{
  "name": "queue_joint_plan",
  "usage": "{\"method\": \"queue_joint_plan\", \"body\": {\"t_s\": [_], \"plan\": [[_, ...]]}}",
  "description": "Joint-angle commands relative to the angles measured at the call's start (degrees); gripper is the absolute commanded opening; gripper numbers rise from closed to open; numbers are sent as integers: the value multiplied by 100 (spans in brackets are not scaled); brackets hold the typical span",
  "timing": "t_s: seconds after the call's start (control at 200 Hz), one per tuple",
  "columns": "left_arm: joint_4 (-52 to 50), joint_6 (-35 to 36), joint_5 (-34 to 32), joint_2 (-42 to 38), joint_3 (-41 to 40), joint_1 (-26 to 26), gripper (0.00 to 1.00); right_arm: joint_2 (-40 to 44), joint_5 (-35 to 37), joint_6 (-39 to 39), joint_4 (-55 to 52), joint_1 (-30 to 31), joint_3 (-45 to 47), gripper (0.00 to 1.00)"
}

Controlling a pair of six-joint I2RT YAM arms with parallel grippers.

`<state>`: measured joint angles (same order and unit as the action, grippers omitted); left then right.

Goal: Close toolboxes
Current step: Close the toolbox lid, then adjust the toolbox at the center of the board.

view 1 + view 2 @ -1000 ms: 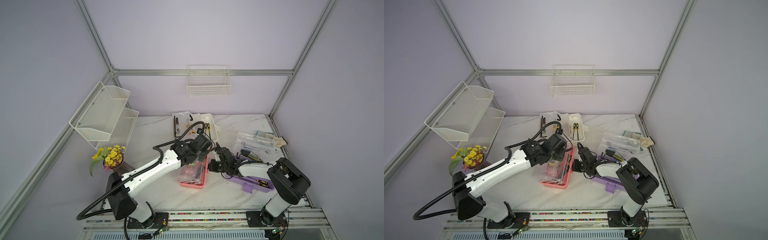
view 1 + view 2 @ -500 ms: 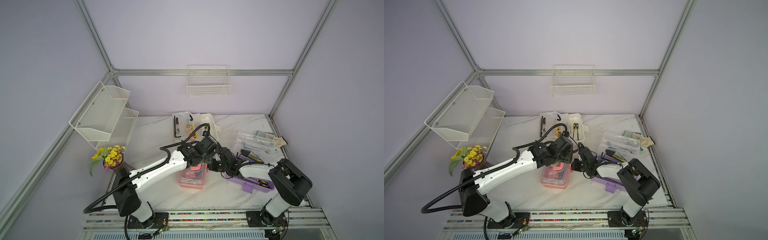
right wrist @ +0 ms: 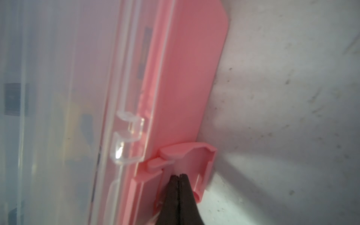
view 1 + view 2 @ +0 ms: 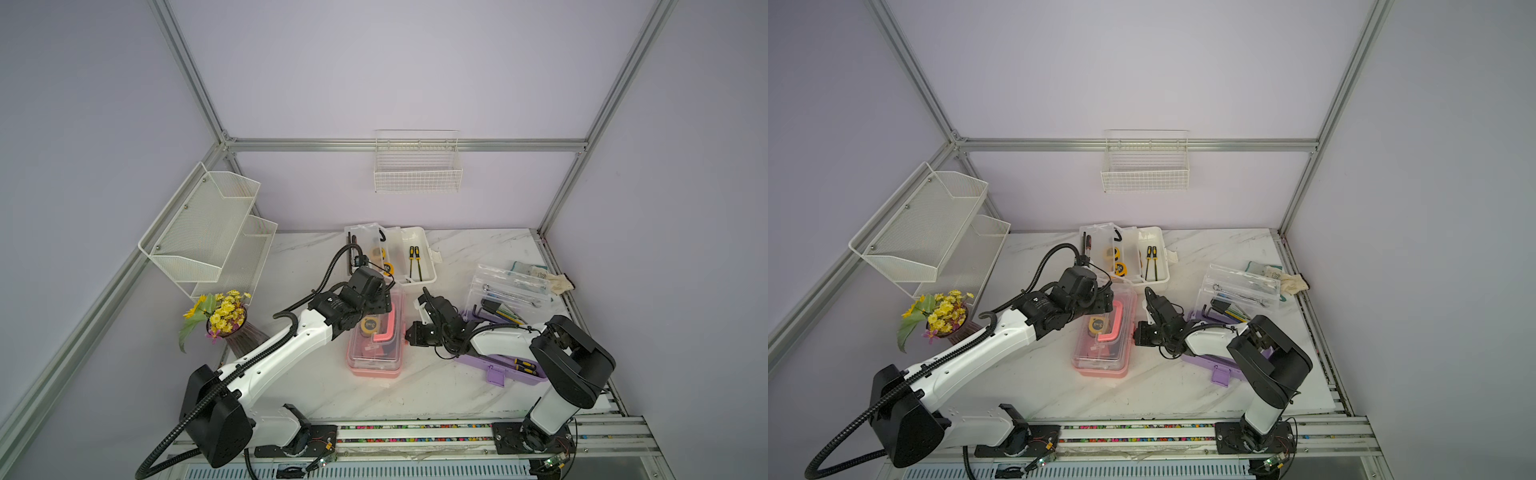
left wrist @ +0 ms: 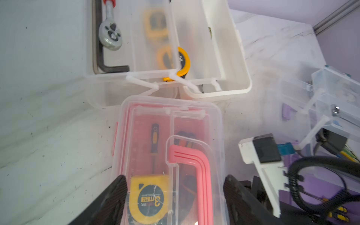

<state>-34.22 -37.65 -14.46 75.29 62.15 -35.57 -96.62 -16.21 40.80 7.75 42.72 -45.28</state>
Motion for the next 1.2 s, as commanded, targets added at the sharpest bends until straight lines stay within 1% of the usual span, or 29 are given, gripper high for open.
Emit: {"method": "queue_joint_plan", "body": {"t_s": [0.0, 0.035, 0.105, 0.12, 0.17, 0.215, 0.265, 0.3, 0.345, 0.45, 0.535, 0.62, 0.69, 0.77, 0.85, 0.935, 1.05, 1.17, 1.195], "plan": [[380, -155, 473, -386, -435, 360, 84, 142, -25, -575, 83, 78, -79, 0], [379, -139, 502, -434, -544, 476, 88, 222, 22, -770, -1, 77, -52, 2], [372, -120, 625, -495, -712, 719, 89, 354, 171, -1145, -279, 78, -58, 9], [372, -119, 655, -506, -747, 763, 91, 376, 199, -1221, -339, 73, -62, 11], [385, -120, 769, -502, -845, 906, 92, 444, 375, -1428, -568, 75, -87, 14], [430, -120, 931, -468, -902, 994, 93, 489, 589, -1529, -712, 71, -72, 21], [525, -99, 1121, -391, -932, 1055, 93, 549, 757, -1675, -763, 75, -7, 27], [596, -70, 1254, -313, -926, 1077, 93, 607, 872, -1755, -740, 78, 72, 34], [652, 15, 1428, -181, -871, 1080, 93, 703, 972, -1876, -643, 76, 203, 42], [661, 297, 1788, 210, -639, 1077, 92, 956, 1025, -2174, -145, 72, 593, 52], [738, 418, 2050, 509, -496, 1079, 91, 1020, 1057, -2398, 14, 71, 693, 55], [796, 547, 2269, 924, -327, 1075, 89, 966, 907, -2615, 183, 80, 724, 55], [816, 638, 2345, 1131, -172, 1078, 88, 905, 652, -2783, 618, 87, 890, 55], [820, 771, 2410, 1316, 19, 1079, 87, 863, 509, -3007, 1073, 92, 1067, 58], [816, 875, 2426, 1468, 201, 1079, 86, 801, 678, -3269, 1235, 96, 1109, 58], [787, 984, 2429, 1590, 379, 1088, 86, 592, 773, -3539, 1132, 96, 929, 58], [609, 1079, 2371, 1647, 579, 1103, 88, 356, 329, -3479, 1352, 166, 772, 54], [276, 1180, 2155, 1475, 651, 1139, 93, 282, 392, -3274, 1693, 447, 732, 54], [210, 1189, 2085, 1407, 626, 1159, 96, 251, 376, -3223, 1731, 492, 712, 54]]}}
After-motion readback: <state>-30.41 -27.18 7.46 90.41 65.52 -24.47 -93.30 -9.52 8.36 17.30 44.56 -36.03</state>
